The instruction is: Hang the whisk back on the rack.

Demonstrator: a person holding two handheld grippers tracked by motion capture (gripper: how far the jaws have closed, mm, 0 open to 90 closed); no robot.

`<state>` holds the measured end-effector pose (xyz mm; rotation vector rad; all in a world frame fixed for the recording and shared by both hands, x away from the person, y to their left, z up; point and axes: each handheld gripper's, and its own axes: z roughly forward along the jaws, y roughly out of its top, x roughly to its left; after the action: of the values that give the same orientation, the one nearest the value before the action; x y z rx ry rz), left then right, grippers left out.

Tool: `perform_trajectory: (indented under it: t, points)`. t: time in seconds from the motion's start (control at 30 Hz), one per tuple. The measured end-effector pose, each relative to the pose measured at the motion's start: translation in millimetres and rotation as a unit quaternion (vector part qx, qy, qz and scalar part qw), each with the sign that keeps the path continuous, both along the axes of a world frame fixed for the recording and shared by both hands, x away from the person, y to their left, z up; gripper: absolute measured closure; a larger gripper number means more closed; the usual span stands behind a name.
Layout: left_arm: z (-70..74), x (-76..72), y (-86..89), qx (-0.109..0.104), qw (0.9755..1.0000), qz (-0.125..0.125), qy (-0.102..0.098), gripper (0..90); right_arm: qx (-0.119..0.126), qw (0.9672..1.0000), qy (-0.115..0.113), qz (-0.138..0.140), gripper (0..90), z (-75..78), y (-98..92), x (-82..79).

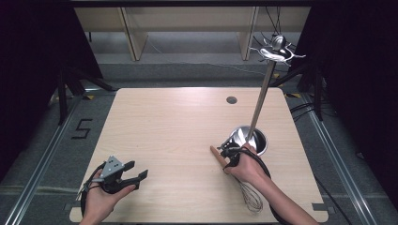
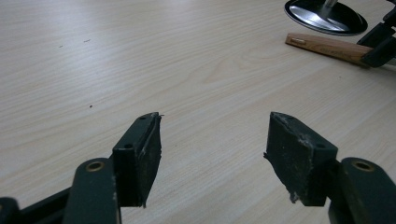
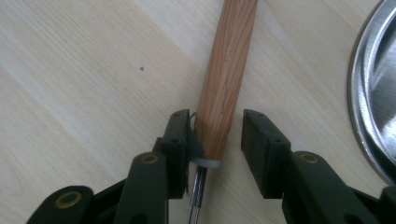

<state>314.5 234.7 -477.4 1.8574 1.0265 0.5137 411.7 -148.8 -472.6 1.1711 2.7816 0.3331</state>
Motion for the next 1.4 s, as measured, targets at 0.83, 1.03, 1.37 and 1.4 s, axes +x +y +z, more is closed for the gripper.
perform_trajectory:
  t: [0.83, 1.03, 1.37, 1.4]
  points:
    - [-0.8, 0.2, -0.5, -0.002, 1.0, 0.002, 0.001, 34.8, 0.159, 0.9845, -0.05, -0.053, 73.9, 30.7, -23.5, -8.7]
    - [-0.2, -0.1, 0.5, 0.001, 1.0, 0.0, 0.0, 34.8, 0.201, 0.9739, -0.082, -0.067, 73.9, 45.2, -36.7, -14.7]
    - [-0.2, -0.1, 0.5, 0.001, 1.0, 0.001, 0.002, 34.8, 0.307, 0.9416, -0.133, -0.039, 73.9, 57.5, -59.5, -28.0]
    - [-0.4, -0.7, -0.1, -0.004, 1.0, 0.005, 0.004, 34.8, 0.313, 0.9378, -0.149, -0.027, 73.9, 58.6, -64.1, -27.8]
